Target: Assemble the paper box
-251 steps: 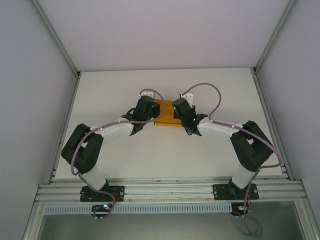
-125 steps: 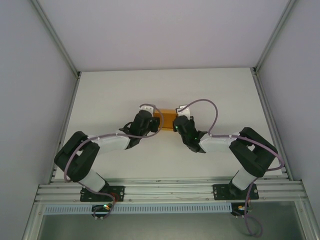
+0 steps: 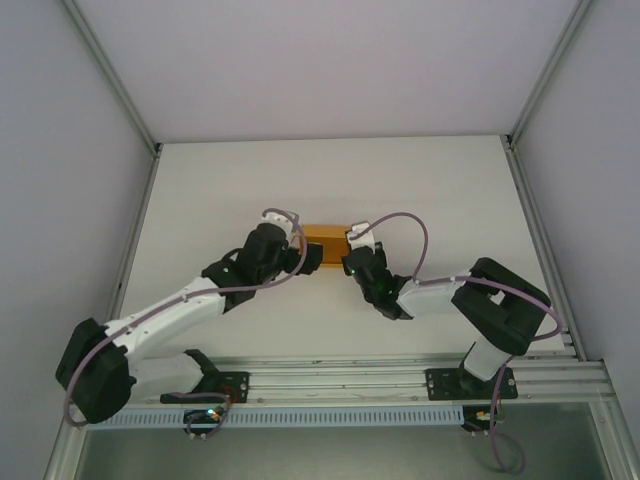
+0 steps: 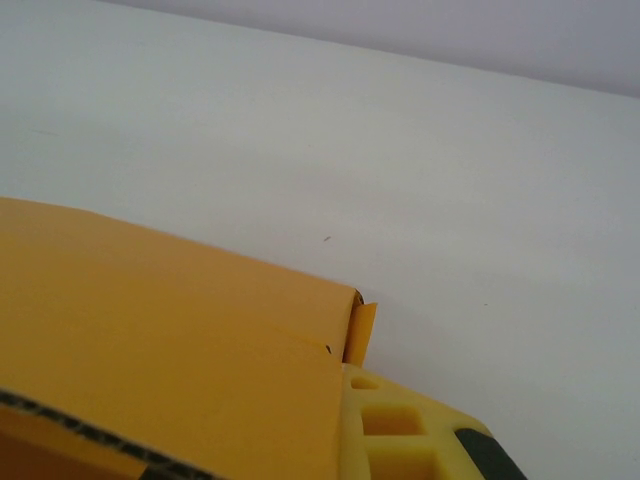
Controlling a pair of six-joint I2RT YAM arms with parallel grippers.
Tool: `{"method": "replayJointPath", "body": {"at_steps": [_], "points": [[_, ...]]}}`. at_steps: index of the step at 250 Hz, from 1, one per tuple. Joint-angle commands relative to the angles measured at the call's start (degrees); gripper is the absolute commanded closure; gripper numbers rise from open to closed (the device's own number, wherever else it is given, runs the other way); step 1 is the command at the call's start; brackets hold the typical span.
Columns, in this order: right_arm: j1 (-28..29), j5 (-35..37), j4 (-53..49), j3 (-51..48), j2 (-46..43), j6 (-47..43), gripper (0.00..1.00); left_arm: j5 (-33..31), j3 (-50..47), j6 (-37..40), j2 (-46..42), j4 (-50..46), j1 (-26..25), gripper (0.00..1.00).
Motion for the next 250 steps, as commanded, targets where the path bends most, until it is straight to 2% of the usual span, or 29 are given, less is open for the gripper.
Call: {"method": "replayJointPath", "body": {"at_steps": [1,25,54,76,103,128,155,169,193,211,241,250], "points": [[1.1,-0.2,1.4,-2.7,1.7,-4.4,1.0,0.2,5.4,-4.3,0.0,-10.5,4.5,0.0],[1.5,-0.9,3.4,-3.8,2.5,-7.0,1.0,9.0,7.5,-6.6,3.5,-8.5,10.8,0.0],[1.7,-2.7,6.3,-5.4,3.8,-7.6,0.98,18.7,10.2,-7.3,10.9,-4.9,15.9,0.0],[1.9,-3.3,6.9,-5.8,4.5,-7.8,0.96,26.9,12.3,-7.7,17.0,-2.2,18.5,0.0],[2.1,-3.1,7.3,-6.1,5.0,-8.4,0.96,32.6,13.6,-8.4,23.3,0.8,20.1,0.0],[2.4,-2.9,7.7,-7.0,5.0,-8.6,0.93,35.9,13.6,-9.1,27.8,3.9,20.9,0.05],[3.0,-3.7,7.9,-8.3,4.9,-8.5,0.89,38.2,13.3,-9.9,31.5,7.0,21.5,0.17],[3.7,-4.2,7.3,-8.7,4.5,-8.7,0.84,38.8,13.3,-10.3,32.9,7.8,21.6,0.22],[4.6,-3.7,2.6,-8.8,2.9,-7.3,0.75,40.2,12.8,-10.9,34.4,9.1,21.5,0.33],[4.6,-2.7,-2.6,-8.5,0.9,-4.7,0.72,41.2,10.7,-12.0,34.6,11.6,21.6,0.41],[4.8,-4.7,-9.7,-9.9,-4.7,0.1,0.58,40.6,7.4,-11.7,34.8,14.0,21.5,0.5],[5.0,-6.2,-11.7,-10.6,-7.1,1.6,0.5,40.2,6.8,-11.5,34.9,14.2,21.5,0.52]]}}
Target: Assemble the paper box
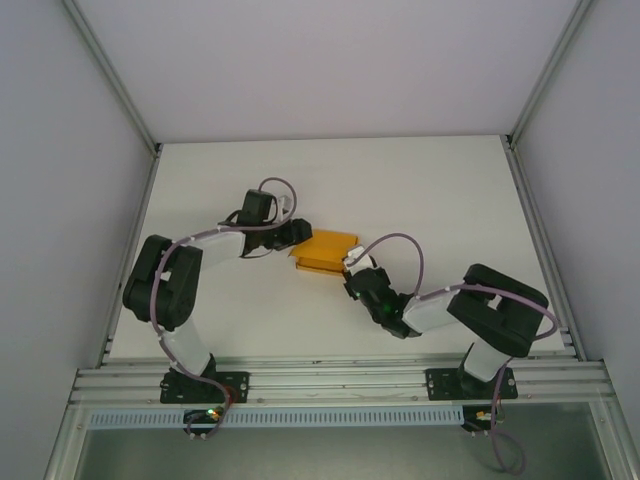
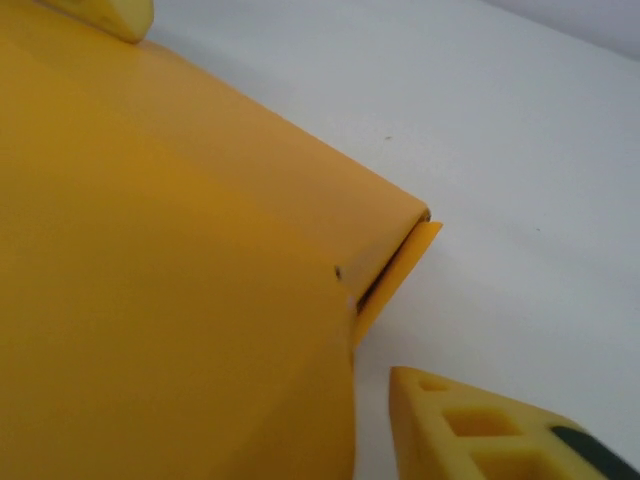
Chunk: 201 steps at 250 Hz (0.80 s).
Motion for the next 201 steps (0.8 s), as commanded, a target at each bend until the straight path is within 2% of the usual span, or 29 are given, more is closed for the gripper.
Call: {"method": "replayJointPath", "body": {"at_steps": [1,14,29,44,67,106,135,165,201], "points": [[0.8,-3.1,-12.9,-2.4,-5.7,5.9,0.49,0.9,-2.9,-0.2,0.7,2.7,0.4,0.53],[0.7,-5.5,-16.3,-3.2,-9.2,7.9,0.34,0.3,-3.8,-0.1,0.9,3.3,0.5,0.54],[0.7,-8.8,-21.4,-3.8,-13.7,9.1,0.25,-0.3,-4.8,-0.2,1.1,4.2,0.4,0.55],[0.7,-11.6,-25.8,-4.1,-18.5,10.5,0.11,-0.5,-5.5,-0.2,1.4,4.6,0.4,0.57],[0.5,-16.5,-30.9,-4.6,-24.7,11.5,0.01,0.2,-7.2,-0.1,1.4,6.3,0.4,0.59],[-2.0,-20.7,-33.9,-4.5,-32.3,16.3,0.0,1.0,-9.5,-0.3,1.7,8.8,2.2,0.65],[-8.7,-25.1,-36.2,-1.9,-34.1,25.5,0.0,4.1,-12.2,-3.4,2.8,14.7,3.7,0.7],[-16.6,-34.3,-33.3,0.3,-31.3,33.6,0.0,7.3,-14.6,-6.1,4.0,20.4,5.7,0.7],[-21.1,-42.7,-27.9,4.7,-23.0,37.9,0.0,7.5,-15.5,-6.5,4.6,21.8,6.2,0.72]]}}
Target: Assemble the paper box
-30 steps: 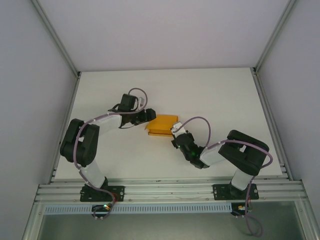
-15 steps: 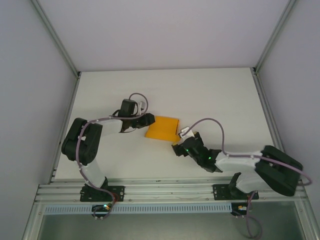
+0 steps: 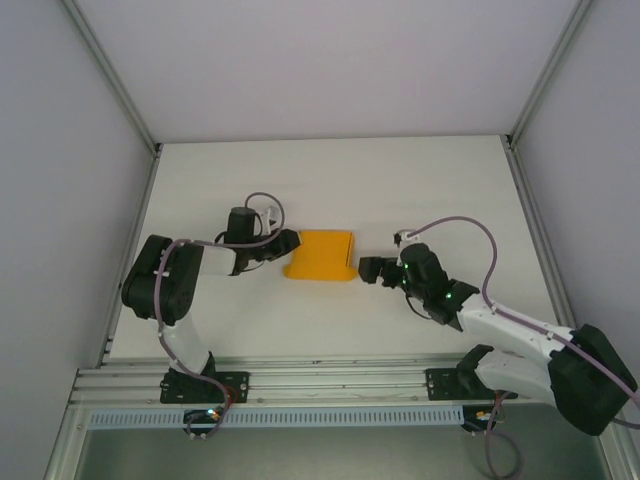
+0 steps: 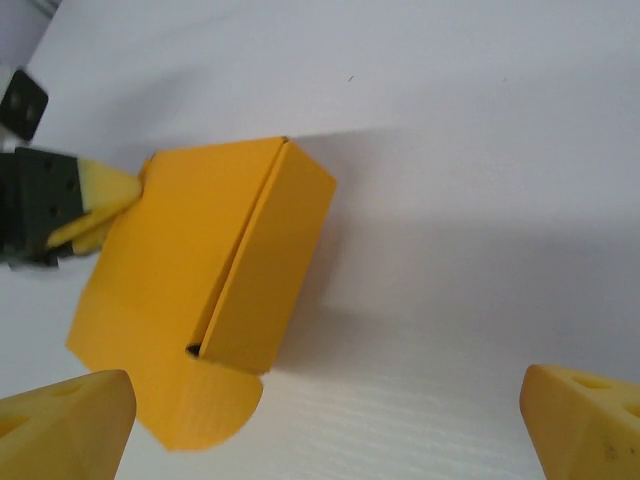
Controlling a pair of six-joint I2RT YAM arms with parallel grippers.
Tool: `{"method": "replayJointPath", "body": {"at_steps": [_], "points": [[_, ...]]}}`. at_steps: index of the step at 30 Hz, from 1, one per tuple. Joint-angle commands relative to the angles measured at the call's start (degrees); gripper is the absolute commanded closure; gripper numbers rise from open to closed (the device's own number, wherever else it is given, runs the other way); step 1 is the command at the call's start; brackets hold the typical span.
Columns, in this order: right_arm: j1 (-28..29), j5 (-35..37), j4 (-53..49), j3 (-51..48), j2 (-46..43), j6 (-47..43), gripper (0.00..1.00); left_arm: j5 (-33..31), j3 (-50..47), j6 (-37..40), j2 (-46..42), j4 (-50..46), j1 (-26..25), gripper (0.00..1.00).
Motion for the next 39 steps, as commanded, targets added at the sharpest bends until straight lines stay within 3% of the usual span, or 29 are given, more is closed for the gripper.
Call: {"method": "replayJointPath", "body": {"at_steps": [1,8,14,22,24,27,30,32,33,34,37,39], "points": [[-2.6,-10.8,3.8,4.2,6.3,8.1,0.0,-1.2,-2.4,-1.6,2.7,-2.0,0.8,0.72],[-5.7,-25.7,8.5,14.8,24.7,11.7,0.0,-0.9,-3.6,-2.2,3.2,0.3,1.3,0.72],[-5.8,-31.0,13.1,18.6,33.9,14.8,0.04,-0.7,-4.4,-2.9,3.4,2.3,1.8,0.73],[-5.8,-38.3,30.3,17.5,40.8,22.6,0.35,-0.2,-4.6,-2.4,2.3,3.4,1.7,0.72],[-5.9,-38.6,32.2,17.2,40.9,23.7,0.46,-0.2,-4.6,-2.4,1.4,3.7,1.7,0.71],[-6.0,-37.8,32.2,16.4,39.5,23.8,0.54,-0.1,-4.5,-2.0,-0.8,4.1,1.6,0.68],[-6.4,-36.8,29.6,15.6,36.6,23.5,0.59,-0.4,-3.7,-0.7,-4.3,3.5,1.6,0.57],[-7.2,-36.1,26.7,15.2,34.6,23.7,0.61,-0.6,-2.4,1.5,-7.3,2.0,1.4,0.3],[-7.6,-36.1,25.7,14.9,33.5,23.8,0.61,-0.8,-1.6,3.5,-9.1,0.5,1.3,0.07],[-8.1,-35.8,23.8,14.7,32.4,24.4,0.61,-1.2,-0.8,5.7,-11.0,-1.0,1.1,0.0],[-10.2,-35.8,17.6,14.5,29.6,27.2,0.61,-6.1,1.8,16.7,-17.7,-8.7,-0.9,0.0],[-12.6,-36.6,7.9,16.0,28.4,28.6,0.62,-11.3,3.7,26.8,-22.2,-14.5,-4.2,0.0]]}}
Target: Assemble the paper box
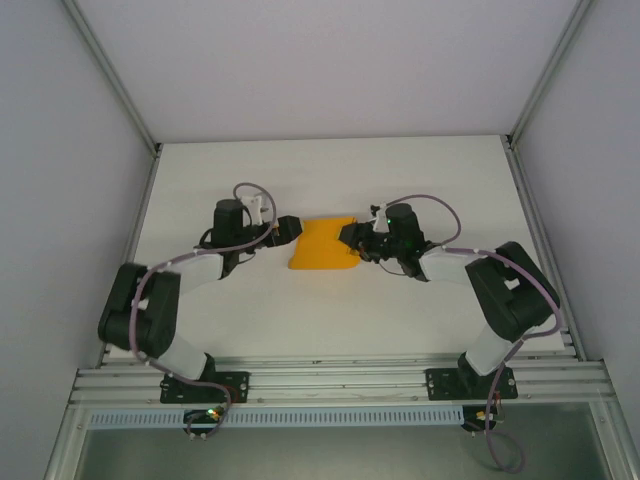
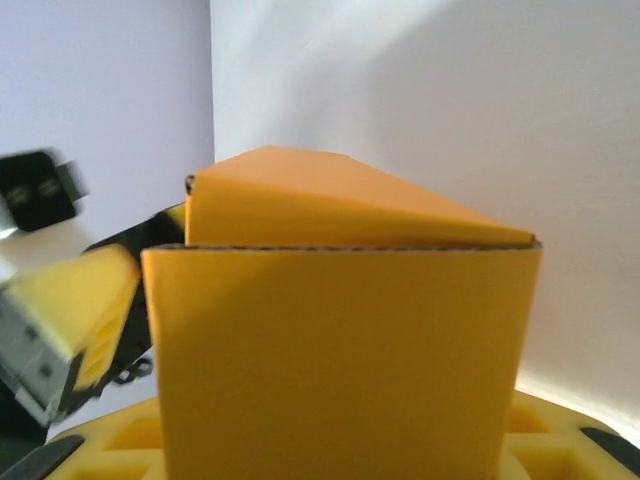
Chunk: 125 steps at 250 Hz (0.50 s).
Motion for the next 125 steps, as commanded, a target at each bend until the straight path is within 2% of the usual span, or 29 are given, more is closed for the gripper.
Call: {"method": "replayJointPath", "body": {"at_steps": [1,21,34,51,73,125], "points": [[-3.9,-2.3,-17.9,2.3,-2.5,3.3,0.65,-10.2,4.2,21.2,-7.6,-11.0,-6.3,0.0],[-7.3,-6.8,-28.6,5.5,-2.8,3.9,0.7,-16.8,5.3,37.0,-9.8,-16.9,-12.0,0.0],[-8.6,-9.2,-31.3,6.1,-3.6,4.8,0.7,-19.3,5.2,46.4,-10.5,-19.9,-15.8,0.0],[-9.5,-10.8,-33.3,6.6,-5.4,5.9,0.7,-23.4,4.5,55.0,-10.9,-20.8,-20.8,0.0],[-10.6,-12.0,-39.8,9.0,-7.6,5.6,0.68,-26.4,4.3,60.4,-11.0,-20.7,-24.9,0.0],[-12.4,-18.0,-48.8,12.5,-9.8,7.3,0.66,-26.0,6.8,65.4,-9.1,-22.2,-26.9,0.0]]}}
